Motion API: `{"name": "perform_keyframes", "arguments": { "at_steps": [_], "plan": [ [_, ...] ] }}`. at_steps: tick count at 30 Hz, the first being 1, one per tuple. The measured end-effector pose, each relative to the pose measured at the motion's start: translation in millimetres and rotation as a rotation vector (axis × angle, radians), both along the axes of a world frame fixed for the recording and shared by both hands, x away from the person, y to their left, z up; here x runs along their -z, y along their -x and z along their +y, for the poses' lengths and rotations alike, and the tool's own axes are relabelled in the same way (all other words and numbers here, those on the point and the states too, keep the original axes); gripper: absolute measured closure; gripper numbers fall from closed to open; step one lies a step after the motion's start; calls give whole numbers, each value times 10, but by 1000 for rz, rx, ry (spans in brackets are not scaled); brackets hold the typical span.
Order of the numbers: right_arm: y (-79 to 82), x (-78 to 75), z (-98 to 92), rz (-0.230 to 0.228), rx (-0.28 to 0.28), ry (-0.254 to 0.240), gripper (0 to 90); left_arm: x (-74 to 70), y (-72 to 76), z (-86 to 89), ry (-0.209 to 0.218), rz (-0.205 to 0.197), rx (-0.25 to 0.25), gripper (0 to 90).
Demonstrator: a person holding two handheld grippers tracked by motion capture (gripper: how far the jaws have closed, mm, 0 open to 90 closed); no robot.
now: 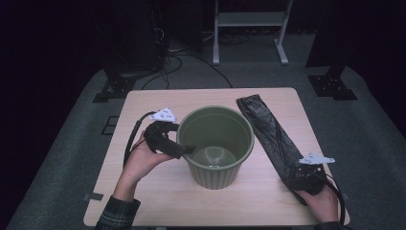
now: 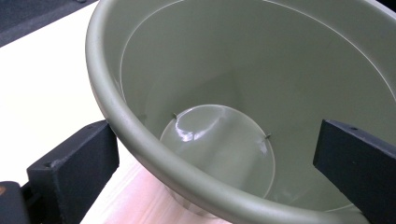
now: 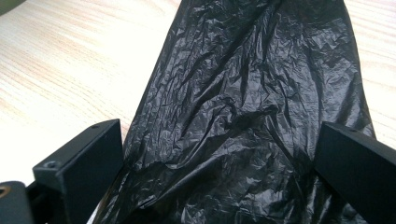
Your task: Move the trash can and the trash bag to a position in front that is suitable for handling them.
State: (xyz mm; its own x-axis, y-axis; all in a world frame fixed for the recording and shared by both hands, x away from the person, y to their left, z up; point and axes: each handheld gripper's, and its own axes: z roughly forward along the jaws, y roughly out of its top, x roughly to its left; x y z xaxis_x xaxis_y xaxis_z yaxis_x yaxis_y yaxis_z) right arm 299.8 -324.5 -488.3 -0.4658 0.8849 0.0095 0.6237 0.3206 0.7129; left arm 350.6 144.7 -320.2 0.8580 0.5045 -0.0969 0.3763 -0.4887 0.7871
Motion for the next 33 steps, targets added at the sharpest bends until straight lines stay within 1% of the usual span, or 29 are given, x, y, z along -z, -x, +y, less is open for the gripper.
{"name": "perform_keyframes", "arguments": {
  "at_steps": [5, 12, 23, 27, 28, 33],
  "plan": [
    [0, 0, 0, 0, 0, 0, 4, 5, 59, -65, -6, -5, 18, 0],
    [0, 0, 0, 0, 0, 0, 5, 11, 141, -156, 0, -6, 38, 0],
    [0, 0, 0, 0, 0, 0, 5, 10, 262, -242, -6, -4, 66, 0],
    [-1, 0, 0, 0, 0, 0, 4, 21, 325, -261, 8, -1, 72, 0],
    [-1, 0, 0, -1, 0, 0, 4, 32, 356, -267, 19, 0, 72, 0],
    [-1, 0, 0, -1, 0, 0, 5, 44, 399, -283, 28, 8, 78, 0]
  ]
}}
